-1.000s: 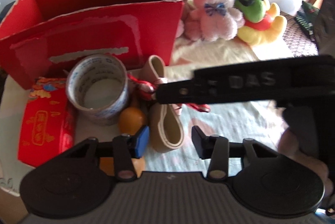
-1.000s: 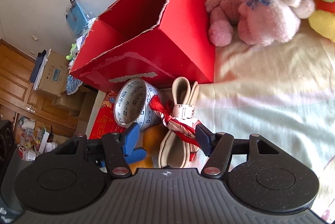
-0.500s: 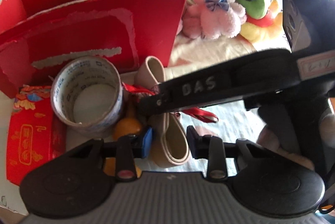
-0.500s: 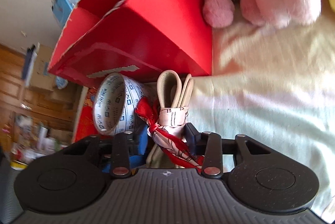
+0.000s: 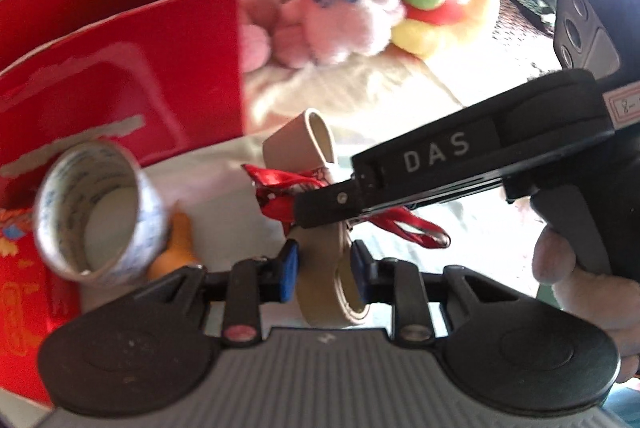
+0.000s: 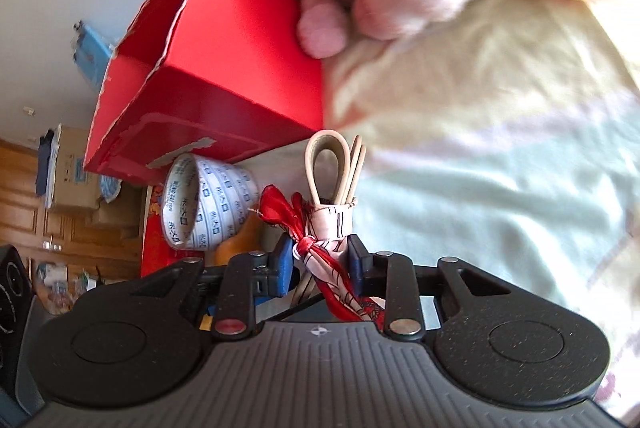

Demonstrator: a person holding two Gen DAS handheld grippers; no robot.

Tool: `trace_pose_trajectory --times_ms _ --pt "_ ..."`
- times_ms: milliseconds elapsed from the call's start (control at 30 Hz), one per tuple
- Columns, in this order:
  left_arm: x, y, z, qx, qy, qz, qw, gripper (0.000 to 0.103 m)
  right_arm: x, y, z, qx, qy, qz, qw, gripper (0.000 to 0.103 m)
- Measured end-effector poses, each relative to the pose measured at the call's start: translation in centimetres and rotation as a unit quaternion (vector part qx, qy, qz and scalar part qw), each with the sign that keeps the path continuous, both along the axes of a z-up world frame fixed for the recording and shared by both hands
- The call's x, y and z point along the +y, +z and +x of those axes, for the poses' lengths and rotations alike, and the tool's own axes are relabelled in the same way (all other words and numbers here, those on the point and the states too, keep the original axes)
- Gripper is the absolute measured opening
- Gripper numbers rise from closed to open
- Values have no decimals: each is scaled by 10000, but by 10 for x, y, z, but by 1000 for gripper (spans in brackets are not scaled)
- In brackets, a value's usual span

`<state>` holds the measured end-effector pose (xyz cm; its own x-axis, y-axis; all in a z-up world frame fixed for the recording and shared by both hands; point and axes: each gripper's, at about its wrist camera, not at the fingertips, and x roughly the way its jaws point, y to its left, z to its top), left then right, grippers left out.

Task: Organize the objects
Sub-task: 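Lift the slipper and carry it into the red box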

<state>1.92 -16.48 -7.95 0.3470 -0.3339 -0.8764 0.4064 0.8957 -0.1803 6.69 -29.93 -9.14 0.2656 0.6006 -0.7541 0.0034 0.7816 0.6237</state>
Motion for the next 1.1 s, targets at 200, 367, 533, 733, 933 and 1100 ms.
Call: trace_pose_trajectory --times_ms 200,367,533,733,933,1100 --pt "-8 14 0 -121 -311 -329 9989 28 -23 24 -14 -251 -383 -141 9988 30" --pt "-8 54 2 -607 -443 -637 9951 28 -28 68 -19 -867 -548 -171 9946 30" --pt "12 106 11 -1237 -413 -927 9871 28 -12 124 -7 -1598 -465 -178 9859 30" --pt "61 153 38 -1703 -247 -1146 9784 28 37 174 34 -2200 -69 -264 9751 30" --pt "124 152 83 -1535 137 -1320 9792 29 107 172 84 -2031 349 -432 9776 30" --pt "161 112 129 -853 342 -1418 9856 29 152 138 123 -1533 525 -750 9839 30"
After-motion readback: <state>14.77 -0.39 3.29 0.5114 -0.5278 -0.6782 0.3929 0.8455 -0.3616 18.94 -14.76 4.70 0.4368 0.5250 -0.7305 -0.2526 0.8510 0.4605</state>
